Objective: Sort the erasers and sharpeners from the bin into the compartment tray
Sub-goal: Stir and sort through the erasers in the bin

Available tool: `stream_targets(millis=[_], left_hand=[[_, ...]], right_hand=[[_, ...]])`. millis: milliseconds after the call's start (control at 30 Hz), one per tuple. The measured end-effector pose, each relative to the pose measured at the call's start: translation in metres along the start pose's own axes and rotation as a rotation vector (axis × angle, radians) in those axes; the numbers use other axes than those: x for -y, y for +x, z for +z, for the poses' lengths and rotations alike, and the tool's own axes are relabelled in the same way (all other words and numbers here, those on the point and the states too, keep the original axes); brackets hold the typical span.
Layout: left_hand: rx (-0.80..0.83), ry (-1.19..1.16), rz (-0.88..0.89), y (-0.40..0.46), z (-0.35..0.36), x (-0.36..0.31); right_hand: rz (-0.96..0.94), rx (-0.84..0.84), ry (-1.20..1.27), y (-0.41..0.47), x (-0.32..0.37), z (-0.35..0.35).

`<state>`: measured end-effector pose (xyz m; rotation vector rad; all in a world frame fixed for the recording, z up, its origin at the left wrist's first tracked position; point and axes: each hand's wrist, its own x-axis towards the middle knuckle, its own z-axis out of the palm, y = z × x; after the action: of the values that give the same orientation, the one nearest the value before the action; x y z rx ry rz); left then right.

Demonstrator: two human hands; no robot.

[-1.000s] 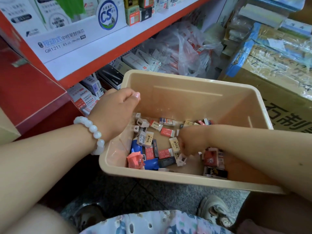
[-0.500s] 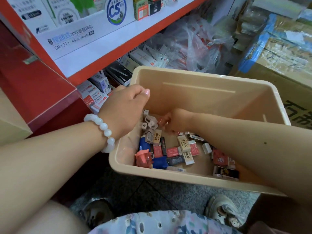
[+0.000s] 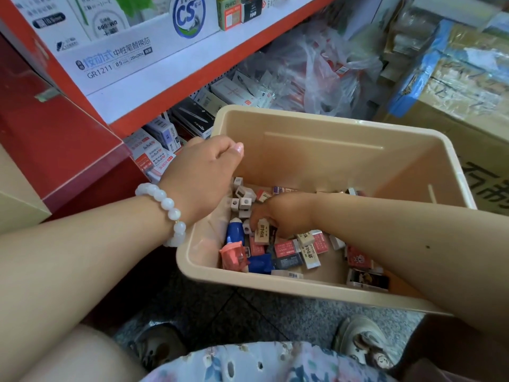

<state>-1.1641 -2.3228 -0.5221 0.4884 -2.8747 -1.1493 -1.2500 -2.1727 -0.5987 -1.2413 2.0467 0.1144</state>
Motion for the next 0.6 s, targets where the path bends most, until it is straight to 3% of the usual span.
stream_targets(millis=[100, 267, 600], left_hand=[[0.000, -0.001, -0.007, 0.000, 0.001, 0.000], [-0.002, -0.004, -0.006, 0.000, 0.000, 0.001], [-0.008, -0.010, -0.008, 0.000, 0.001, 0.000]], right_hand=[[0.034, 0.076, -0.154, -0.005, -0.005, -0.003], [-0.084, 0.125, -0.079, -0.011, 0.002, -0.001], [-0.039, 0.177, -0.301, -0.023, 0.008, -0.010]])
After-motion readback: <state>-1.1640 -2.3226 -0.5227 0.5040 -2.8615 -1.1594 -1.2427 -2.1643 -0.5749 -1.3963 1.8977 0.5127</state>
